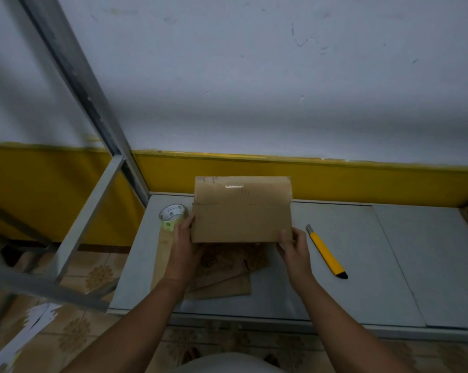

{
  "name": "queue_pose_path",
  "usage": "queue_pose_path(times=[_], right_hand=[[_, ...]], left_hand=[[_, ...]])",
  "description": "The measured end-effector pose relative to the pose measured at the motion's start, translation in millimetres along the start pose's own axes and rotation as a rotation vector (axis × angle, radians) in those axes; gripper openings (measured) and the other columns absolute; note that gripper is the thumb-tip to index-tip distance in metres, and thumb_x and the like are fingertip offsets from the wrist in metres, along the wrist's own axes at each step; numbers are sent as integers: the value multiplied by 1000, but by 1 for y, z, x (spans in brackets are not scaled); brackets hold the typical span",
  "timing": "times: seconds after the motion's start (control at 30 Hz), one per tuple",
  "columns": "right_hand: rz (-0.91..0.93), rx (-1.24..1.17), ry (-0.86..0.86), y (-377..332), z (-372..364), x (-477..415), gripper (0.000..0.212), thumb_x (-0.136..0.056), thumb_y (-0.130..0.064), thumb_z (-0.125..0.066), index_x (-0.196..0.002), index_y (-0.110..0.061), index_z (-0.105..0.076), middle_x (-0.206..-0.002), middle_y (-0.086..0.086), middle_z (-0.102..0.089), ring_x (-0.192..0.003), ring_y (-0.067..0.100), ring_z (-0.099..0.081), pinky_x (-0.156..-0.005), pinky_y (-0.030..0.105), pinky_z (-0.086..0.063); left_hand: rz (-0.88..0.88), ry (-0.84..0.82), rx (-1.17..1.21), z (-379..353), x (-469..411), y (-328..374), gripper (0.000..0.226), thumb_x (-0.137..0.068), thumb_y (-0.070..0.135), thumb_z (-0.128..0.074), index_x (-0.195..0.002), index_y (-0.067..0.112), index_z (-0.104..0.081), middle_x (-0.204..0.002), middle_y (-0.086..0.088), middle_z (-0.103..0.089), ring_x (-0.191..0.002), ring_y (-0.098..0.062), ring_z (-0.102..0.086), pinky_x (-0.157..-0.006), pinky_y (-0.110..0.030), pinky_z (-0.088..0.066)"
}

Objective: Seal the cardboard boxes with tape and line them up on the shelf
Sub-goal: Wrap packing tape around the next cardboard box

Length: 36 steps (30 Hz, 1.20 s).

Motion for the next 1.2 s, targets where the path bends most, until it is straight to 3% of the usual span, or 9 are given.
queue_pose_path(times=[0.1, 0.23, 0.37, 0.53, 0.67, 0.87, 0.93, 1.1, 1.2], right_hand=[[-43, -86, 20, 9, 9, 5, 60, -87, -67, -68, -127, -22, -55, -128, -1, -62, -122, 15, -62, -103, 43, -55], [-101, -115, 32, 19, 18, 18, 29, -101, -21, -64, -128, -18, -56, -128, 2, -63, -121, 19, -63, -100, 43, -56], [-90, 49, 56, 31, 29, 28, 35, -96, -5, -65, -127, -19, -55, -125, 1, -61, -116, 19, -62, -97, 47, -56], [-99, 219, 35, 50, 35, 40, 44, -89, 8, -68, -125, -13, -54, -125, 4, -61, -119, 19, -57, -99, 36, -49], [-105, 362, 3, 65, 31, 38, 34, -94, -4, -70, -125, -14, -60, -114, 3, -66, -107, 22, -64, -85, 34, -50], [-228, 364, -6, 56, 42, 29, 21, -103, -3, -51, -112, -6, -70, -99, 6, -71, -104, 33, -67, -79, 21, -49], [-257, 342, -66, 46, 50, 23, 17, -102, -8, -59, -114, -7, -71, -106, 7, -73, -108, 32, -69, -84, 19, -51], [-438, 108, -201, 16, 52, 12, 47, -99, -63, -47, -125, -30, -68, -121, 0, -73, -112, 25, -69, -97, 51, -57], [-374, 136, -284, 1, 47, 6, 60, -89, -61, -63, -145, -43, -50, -136, -8, -57, -122, 19, -58, -102, 54, -54]], left_hand=[[-16, -5, 0, -3, 8, -1, 90, -85, 12, -87, -152, 39, -33, -144, 2, -43, -130, -8, -48, -108, -38, -49], [48, -82, 41, 2, 22, -12, 99, -66, 52, -97, -144, 34, -38, -143, 12, -43, -133, -11, -50, -104, -36, -52], [91, -126, 148, 6, 33, -6, 75, -73, 67, -82, -131, 39, -42, -135, 15, -50, -129, -8, -53, -101, -32, -51], [178, -222, 182, 3, 35, -9, 61, -82, 9, -83, -125, 32, -45, -130, 2, -56, -122, -7, -57, -98, -28, -54], [210, -366, 168, 2, 48, -16, 77, -81, -12, -75, -132, 34, -41, -130, 3, -54, -118, -5, -59, -88, -22, -55], [435, -299, 359, 15, 42, -31, 21, -100, 16, -53, -119, 19, -62, -114, 7, -69, -120, -27, -62, -83, -33, -52], [537, -315, 411, 20, 35, -24, 24, -112, 27, -46, -125, 16, -62, -123, 2, -69, -122, -23, -62, -79, -30, -54], [493, -406, 294, 26, 10, -3, 50, -93, 59, -57, -136, 35, -53, -133, 6, -57, -122, -16, -60, -75, -33, -57], [453, -439, 227, 22, 2, -1, 61, -89, 65, -66, -141, 38, -48, -134, 10, -52, -121, -13, -56, -75, -33, -56]])
Point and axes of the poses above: each hand's wrist, its own x-axis away from the middle knuckle, its own z-axis out of the back of the hand, y = z × x, the point moved 6 cm from there along -x, towards the middle knuckle
